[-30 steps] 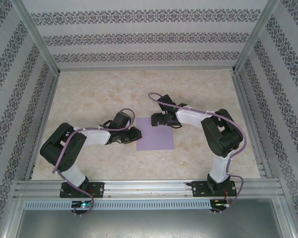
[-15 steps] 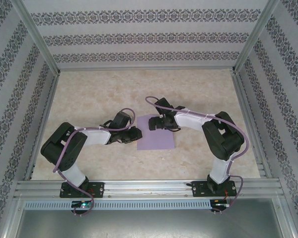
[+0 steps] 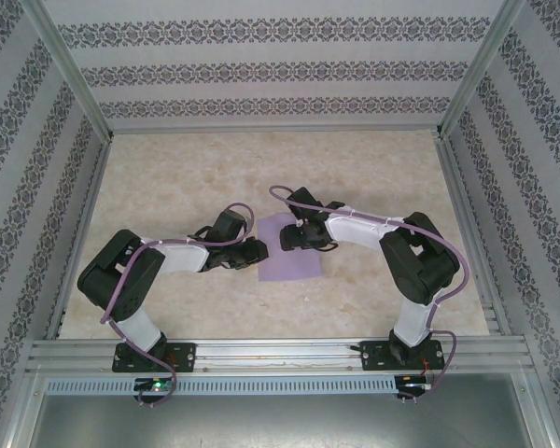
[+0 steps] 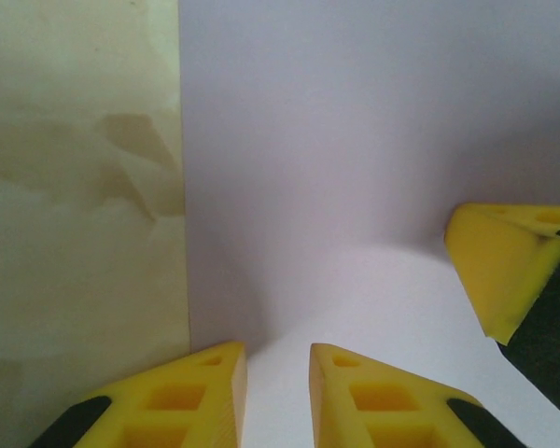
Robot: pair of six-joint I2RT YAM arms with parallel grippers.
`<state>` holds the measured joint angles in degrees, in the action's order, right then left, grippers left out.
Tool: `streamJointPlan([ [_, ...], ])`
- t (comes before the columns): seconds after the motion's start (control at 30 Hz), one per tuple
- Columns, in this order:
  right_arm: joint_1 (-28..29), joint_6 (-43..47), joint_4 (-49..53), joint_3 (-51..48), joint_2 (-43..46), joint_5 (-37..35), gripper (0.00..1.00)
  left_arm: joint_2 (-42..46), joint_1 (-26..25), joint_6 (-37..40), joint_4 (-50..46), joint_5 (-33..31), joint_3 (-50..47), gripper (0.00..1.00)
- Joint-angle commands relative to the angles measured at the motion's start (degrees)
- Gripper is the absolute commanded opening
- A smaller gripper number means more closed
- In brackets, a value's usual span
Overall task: Fold a paper plane with a square sheet of paper (fold left side to right side)
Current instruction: Pick up the square sheet of paper from the center of the table.
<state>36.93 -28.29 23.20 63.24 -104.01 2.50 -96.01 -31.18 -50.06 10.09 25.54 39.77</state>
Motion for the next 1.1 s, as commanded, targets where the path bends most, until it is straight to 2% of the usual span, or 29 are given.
streamJointPlan([
  [0.0, 0.64, 0.06, 1.22, -0.02, 1.09, 2.50, 0.61, 0.14, -0.85, -0.74, 1.57, -0.18, -0.83, 0.28],
  [0.2, -0.15, 0.08, -0.36, -1.40, 2.41, 7.75, 0.45, 3.68, -0.49, -0.06, 1.22, -0.87, -1.34, 0.37],
  [0.43, -2.42, -0.31, -5.45, -5.69, 8.40, 17.27, 0.38, 13.17, 2.79, 2.51, -2.10, -2.84, -3.44, 0.52],
  [0.6, -5.47, -2.60, -11.13, -10.22, 14.27, 25.31, 0.34, 22.72, 7.14, 4.29, -4.15, -3.46, -6.37, 0.64],
  [0.83, -10.34, -5.54, -18.88, -14.65, 24.14, 37.25, 0.33, 34.89, 15.25, 5.00, 2.26, 5.67, -11.83, 0.80],
  [1.07, -14.71, -8.85, -25.17, -16.22, 34.15, 48.68, 0.31, 42.67, 16.95, 5.45, 12.21, 14.95, -13.23, 0.94],
])
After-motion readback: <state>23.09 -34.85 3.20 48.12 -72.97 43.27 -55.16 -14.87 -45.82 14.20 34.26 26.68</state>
